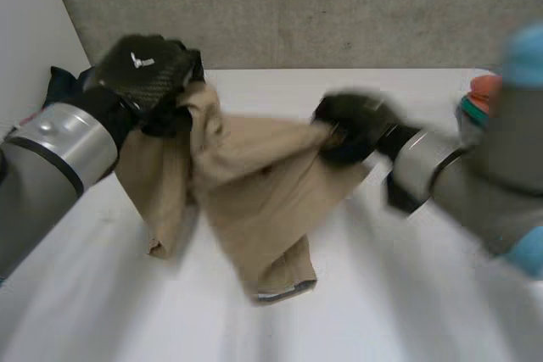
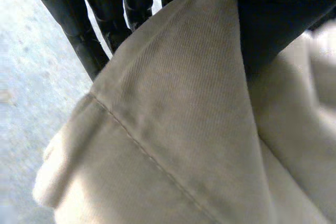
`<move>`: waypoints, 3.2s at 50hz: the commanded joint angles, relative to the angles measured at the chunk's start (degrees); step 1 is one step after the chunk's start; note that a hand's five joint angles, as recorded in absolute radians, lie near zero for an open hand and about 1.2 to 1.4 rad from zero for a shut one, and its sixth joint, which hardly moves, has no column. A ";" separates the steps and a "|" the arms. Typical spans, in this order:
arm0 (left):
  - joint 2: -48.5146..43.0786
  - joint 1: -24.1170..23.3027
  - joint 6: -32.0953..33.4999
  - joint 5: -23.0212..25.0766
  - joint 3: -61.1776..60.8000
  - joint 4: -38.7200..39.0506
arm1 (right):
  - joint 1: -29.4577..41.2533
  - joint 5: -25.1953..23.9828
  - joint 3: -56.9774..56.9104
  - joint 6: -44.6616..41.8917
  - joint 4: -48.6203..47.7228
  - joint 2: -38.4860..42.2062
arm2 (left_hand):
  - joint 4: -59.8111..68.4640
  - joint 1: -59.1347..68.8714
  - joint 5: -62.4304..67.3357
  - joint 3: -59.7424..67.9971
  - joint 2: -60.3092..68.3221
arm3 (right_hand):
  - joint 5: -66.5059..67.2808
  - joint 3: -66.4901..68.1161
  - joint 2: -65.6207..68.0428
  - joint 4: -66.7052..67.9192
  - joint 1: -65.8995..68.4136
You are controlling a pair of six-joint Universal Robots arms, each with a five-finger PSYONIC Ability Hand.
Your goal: Fold the laundry.
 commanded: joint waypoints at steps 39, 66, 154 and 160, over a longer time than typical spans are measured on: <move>-33.84 0.81 16.34 -2.48 43.72 31.79 | -2.23 21.92 -32.39 -49.63 -46.73 15.21 | 9.39 11.22 12.87 9.69 9.42 | 12.69 12.06 12.51 11.59 16.25; -23.39 -4.28 8.25 -2.30 -1.45 26.39 | -2.75 18.93 -0.31 -48.13 -30.27 12.83 | 9.56 11.39 13.04 9.86 9.59 | 12.69 12.06 12.51 11.59 16.25; -30.60 -6.57 17.30 -1.69 -0.39 32.71 | -5.13 21.48 -1.90 -54.11 -26.05 15.56 | 8.89 10.71 12.37 9.19 8.91 | 12.69 12.06 12.51 11.59 16.25; -18.14 -7.53 17.65 -2.04 -6.54 18.08 | -5.65 19.03 2.49 -55.95 -8.59 9.07 | 11.37 13.20 14.85 11.67 11.40 | 12.69 12.06 12.51 11.59 16.25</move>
